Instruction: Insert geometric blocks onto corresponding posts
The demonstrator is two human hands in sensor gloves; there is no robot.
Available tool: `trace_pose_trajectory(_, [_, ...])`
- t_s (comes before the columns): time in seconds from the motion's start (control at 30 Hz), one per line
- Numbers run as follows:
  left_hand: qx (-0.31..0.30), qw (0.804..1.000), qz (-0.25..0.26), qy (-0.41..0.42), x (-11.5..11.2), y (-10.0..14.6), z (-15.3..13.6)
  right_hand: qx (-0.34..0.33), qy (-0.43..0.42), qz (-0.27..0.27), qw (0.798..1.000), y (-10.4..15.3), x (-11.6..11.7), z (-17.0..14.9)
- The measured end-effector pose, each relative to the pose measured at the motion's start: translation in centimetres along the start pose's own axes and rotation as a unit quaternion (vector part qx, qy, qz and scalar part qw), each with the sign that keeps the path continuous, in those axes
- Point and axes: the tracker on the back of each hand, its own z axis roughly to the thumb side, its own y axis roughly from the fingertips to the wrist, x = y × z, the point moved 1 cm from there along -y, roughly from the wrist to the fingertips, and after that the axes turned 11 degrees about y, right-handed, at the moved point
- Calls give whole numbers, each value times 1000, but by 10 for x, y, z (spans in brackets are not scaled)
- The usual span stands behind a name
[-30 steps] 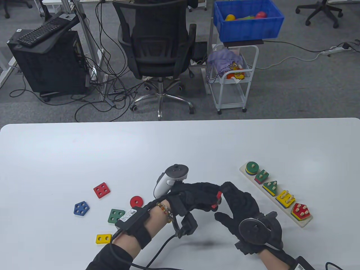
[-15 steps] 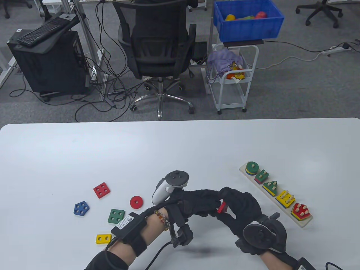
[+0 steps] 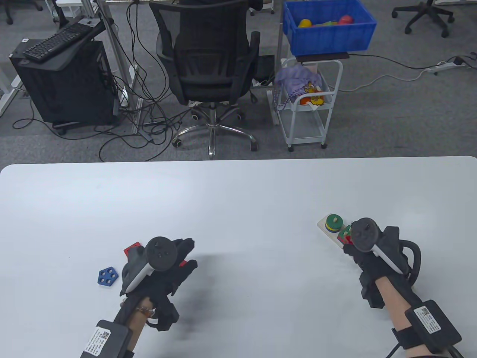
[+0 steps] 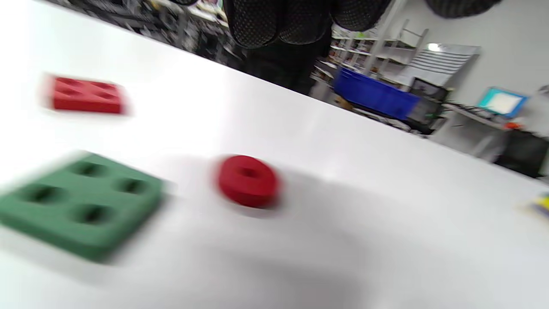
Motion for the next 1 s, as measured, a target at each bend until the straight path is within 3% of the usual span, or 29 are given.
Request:
trace_pose_trajectory(0.13, [51,996,48,-50,2,12,-40,33,49,62,996,-25,22,-1])
trace_pose_trajectory(0.3, [94,984,79,-132,3,19,-68,55,55,81,994,-39,37,2])
trace_pose_trajectory(0.77, [97,986,63,-119,-2,17,-72,44,71,99,992,-42,55,12])
trace_pose_trajectory(0.93, [88,988,52,-112,-6,15,-67,17,20,16,1000,-11,42,11])
trace_pose_trajectory(1.0, [83,990,49,-105,-7,15,-64,-17,4,-25,1000,13,37,18])
